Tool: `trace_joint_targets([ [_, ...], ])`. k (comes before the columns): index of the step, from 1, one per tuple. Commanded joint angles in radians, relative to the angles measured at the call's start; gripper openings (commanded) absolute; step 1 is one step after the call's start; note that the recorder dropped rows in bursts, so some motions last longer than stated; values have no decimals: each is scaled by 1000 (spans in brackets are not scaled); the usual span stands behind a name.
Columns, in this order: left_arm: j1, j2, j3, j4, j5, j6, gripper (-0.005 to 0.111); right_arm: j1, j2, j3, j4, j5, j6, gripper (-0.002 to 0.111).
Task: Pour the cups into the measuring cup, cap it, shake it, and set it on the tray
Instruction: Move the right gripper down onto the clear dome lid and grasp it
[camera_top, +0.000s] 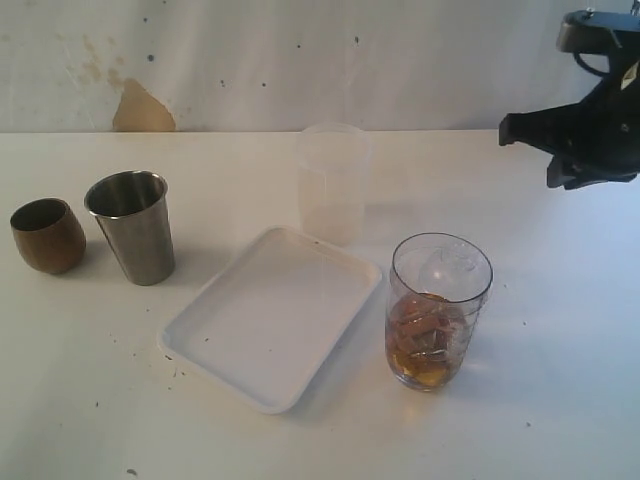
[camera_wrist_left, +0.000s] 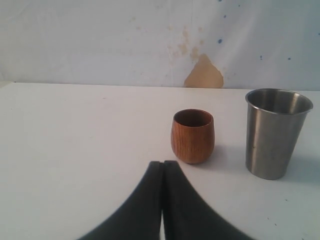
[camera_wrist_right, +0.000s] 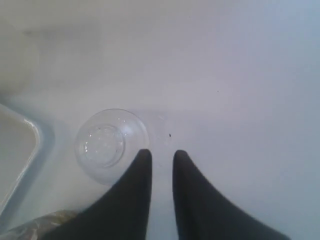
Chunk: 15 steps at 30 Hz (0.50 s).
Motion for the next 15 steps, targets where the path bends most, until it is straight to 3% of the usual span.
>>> trace_joint_targets([
  [1, 0, -3, 5, 5, 3, -7, 0, -10, 122, -88, 18, 3, -74, 33],
  [6, 0, -3, 5, 5, 3, -7, 0, -10, 231, -144, 97, 11, -189, 59],
  [15, 0, -3, 5, 5, 3, -7, 0, -10, 372, -251, 302, 85, -335, 60],
])
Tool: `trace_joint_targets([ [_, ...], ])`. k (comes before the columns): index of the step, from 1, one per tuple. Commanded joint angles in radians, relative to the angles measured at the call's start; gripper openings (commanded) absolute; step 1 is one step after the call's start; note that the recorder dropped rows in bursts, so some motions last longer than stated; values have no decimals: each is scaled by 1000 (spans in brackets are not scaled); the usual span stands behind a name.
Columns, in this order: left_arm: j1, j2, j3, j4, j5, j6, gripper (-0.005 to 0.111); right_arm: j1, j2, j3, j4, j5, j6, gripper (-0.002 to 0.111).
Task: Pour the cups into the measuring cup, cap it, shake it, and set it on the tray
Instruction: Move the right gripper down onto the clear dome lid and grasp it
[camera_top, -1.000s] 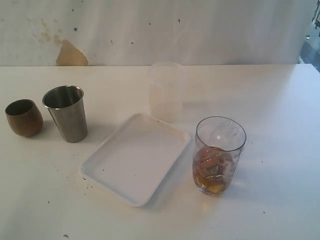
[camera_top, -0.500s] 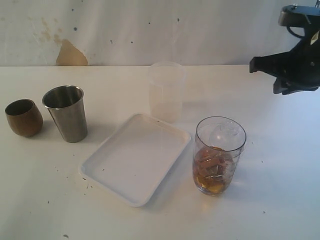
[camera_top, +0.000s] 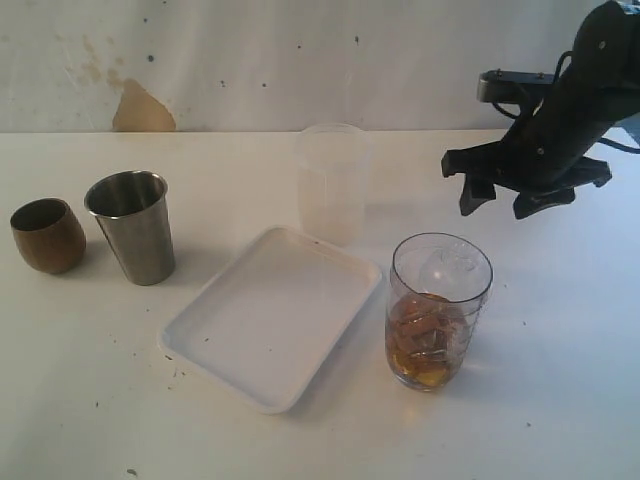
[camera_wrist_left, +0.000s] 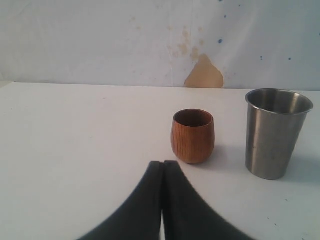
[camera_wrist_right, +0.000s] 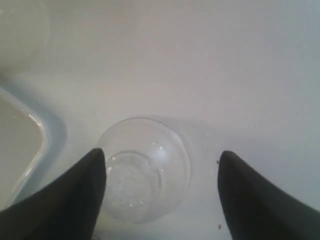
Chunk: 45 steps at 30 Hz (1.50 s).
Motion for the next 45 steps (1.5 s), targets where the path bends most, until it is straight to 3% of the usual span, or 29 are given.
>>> trace_joint_targets([
  [1, 0, -3, 5, 5, 3, -7, 0, -2, 43, -59, 102, 54, -87, 60],
  [30, 0, -3, 5, 5, 3, -7, 0, 41, 162, -79, 85, 113, -128, 59],
  [35, 0, -3, 5, 5, 3, -7, 0, 41, 162, -79, 83, 113, -128, 42],
  [36, 0, -3, 5, 5, 3, -7, 0, 41, 162, -79, 78, 118, -128, 37],
  [39, 0, -3, 5, 5, 3, -7, 0, 41, 158, -79, -3, 132, -128, 5],
  [40, 0, -3, 5, 5, 3, -7, 0, 41, 154, -79, -26, 137, -128, 0],
  [45, 0, -3, 5, 5, 3, -7, 0, 41, 54, -79, -118, 162, -128, 0],
])
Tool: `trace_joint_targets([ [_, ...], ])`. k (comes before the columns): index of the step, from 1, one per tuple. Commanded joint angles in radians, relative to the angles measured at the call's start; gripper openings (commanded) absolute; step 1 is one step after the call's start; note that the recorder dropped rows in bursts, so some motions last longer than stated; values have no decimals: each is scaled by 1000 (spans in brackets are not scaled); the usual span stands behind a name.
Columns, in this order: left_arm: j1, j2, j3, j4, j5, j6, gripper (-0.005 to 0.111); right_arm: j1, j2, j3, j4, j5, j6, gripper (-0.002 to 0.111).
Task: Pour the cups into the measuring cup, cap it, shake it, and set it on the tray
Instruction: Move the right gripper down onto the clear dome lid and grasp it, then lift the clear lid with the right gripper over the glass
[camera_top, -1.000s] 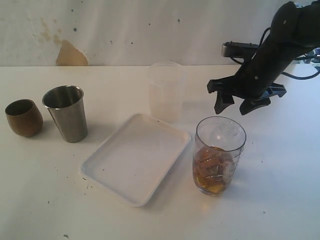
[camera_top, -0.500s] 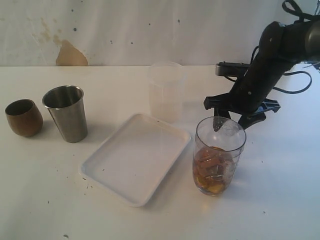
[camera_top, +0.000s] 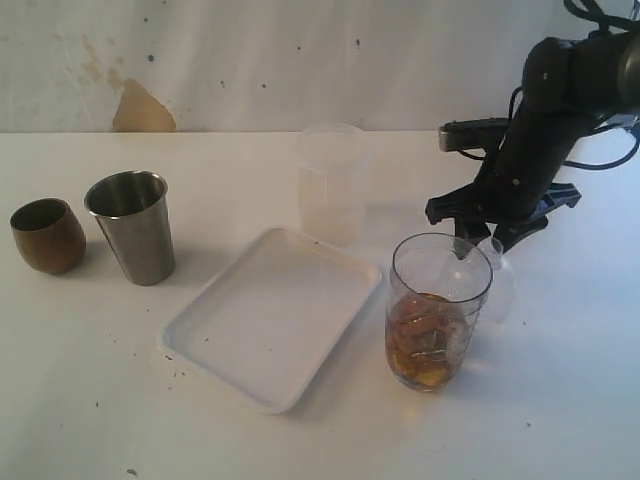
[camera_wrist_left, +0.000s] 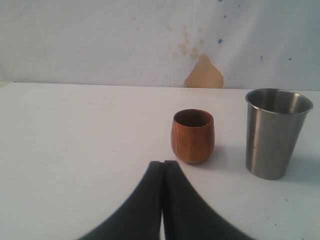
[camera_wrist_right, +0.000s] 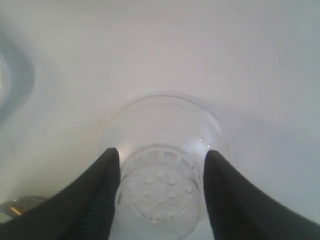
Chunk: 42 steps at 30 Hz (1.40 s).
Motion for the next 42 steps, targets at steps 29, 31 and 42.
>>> trace_joint_targets([
  [29, 0, -3, 5, 5, 3, -7, 0, 96, -534, -37, 137, 265, 159, 0],
  [31, 0, -3, 5, 5, 3, -7, 0, 126, -534, -14, 135, 265, 180, 0],
  [42, 0, -3, 5, 5, 3, -7, 0, 216, -534, 57, 100, 265, 222, 0],
])
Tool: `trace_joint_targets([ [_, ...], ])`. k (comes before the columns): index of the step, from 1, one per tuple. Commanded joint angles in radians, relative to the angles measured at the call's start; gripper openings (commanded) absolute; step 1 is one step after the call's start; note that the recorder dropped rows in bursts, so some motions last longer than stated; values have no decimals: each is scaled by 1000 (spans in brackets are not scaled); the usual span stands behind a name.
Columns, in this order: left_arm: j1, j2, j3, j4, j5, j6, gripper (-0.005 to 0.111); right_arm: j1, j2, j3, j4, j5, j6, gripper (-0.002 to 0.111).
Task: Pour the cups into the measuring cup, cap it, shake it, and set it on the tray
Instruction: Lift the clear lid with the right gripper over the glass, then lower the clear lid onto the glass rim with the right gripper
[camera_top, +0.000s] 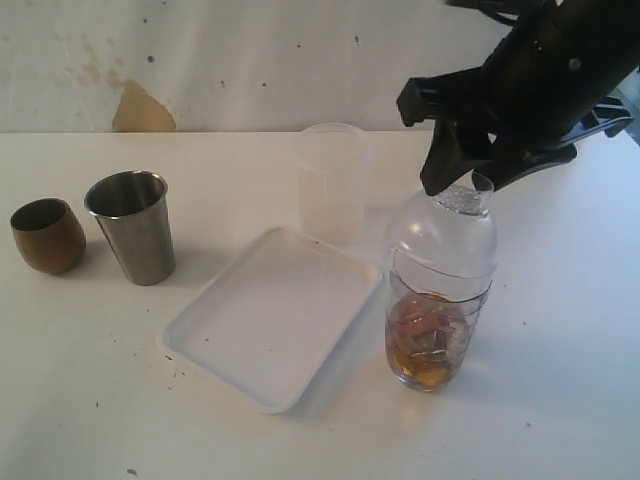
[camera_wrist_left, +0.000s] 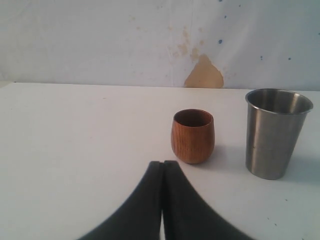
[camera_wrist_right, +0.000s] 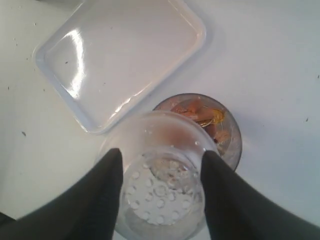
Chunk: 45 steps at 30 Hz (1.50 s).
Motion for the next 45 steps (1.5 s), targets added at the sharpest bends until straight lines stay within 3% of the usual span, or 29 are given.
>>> trace_joint_targets([
  [1, 0, -3, 5, 5, 3, -7, 0, 10, -5, 5, -38, -2, 15, 0],
  [9, 0, -3, 5, 5, 3, -7, 0, 10, -4, 36, -178, -2, 51, 0],
  [21, 0, -3, 5, 5, 3, -7, 0, 10, -4, 45, -84, -32, 51, 0],
  [45, 0, -3, 5, 5, 3, -7, 0, 10, 46, 45, -84, -75, 51, 0],
])
